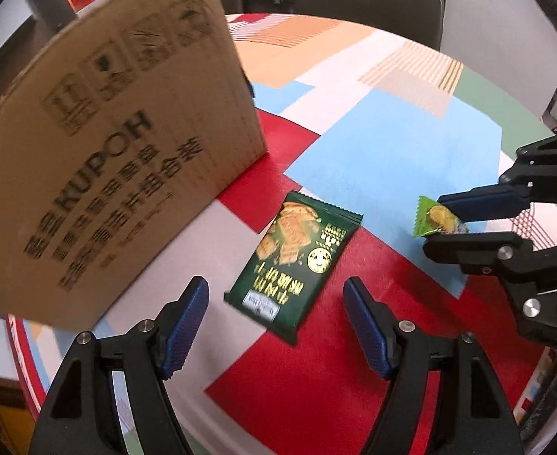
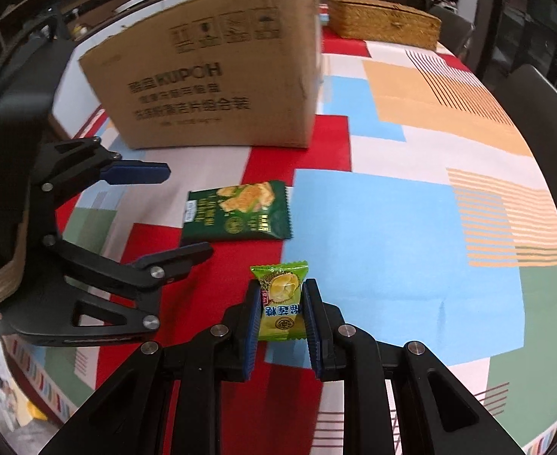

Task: Organize snacks
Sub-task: 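Grasp the yellow-green candy with the right tool while the left tool grasps the green cracker pack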

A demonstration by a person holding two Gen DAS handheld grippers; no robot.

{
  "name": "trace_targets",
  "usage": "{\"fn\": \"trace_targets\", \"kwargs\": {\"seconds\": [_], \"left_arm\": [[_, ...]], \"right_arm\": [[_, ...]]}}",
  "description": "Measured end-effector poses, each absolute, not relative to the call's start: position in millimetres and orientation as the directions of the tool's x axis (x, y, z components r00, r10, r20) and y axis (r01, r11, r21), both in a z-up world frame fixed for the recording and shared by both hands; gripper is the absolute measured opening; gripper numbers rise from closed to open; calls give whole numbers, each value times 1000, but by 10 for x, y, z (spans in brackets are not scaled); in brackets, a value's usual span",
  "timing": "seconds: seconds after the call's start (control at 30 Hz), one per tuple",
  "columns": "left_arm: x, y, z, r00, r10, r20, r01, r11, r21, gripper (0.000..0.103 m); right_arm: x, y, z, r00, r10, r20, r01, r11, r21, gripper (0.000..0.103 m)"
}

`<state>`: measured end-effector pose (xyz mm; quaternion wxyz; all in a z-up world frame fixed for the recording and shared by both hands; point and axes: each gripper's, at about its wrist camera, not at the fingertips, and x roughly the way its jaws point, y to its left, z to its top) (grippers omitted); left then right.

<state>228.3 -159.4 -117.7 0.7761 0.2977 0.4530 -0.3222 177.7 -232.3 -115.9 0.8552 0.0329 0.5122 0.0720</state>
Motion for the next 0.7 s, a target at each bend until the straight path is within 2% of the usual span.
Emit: {"fn": "trace_targets", "kwargs": {"seconds": [0.33,0.4,0.43,0.5,0.6,0.7], "left_arm": [[2491,-1774,-1306,329,-266,-906,777,622,100,73],[2535,-1771,-1314,296,-292,-909,770,636,47,64],[2549,-1763,-1312,283,-304,-910,765,644,23,56],[2551,-1755,-1307,282,-310,-908,751,660,8,50],[2515,-1750,-1289,293,-307,-905,739,674,10,44],[2484,-1731,-1264,293,-309,-905,718,696,-5,42]], "right_arm": [[1865,-2468,-1230,457,150,-877,-38,988,149,23],[1888,-2486,-1222,462,149,-874,-35,988,150,23],[1896,-2494,-1213,465,146,-873,-31,988,148,23],[1901,-2510,-1190,471,146,-870,-26,988,152,23],[1916,-2528,-1168,478,149,-866,-22,987,157,23],[1928,-2529,-1173,479,153,-865,-20,986,163,23]]}}
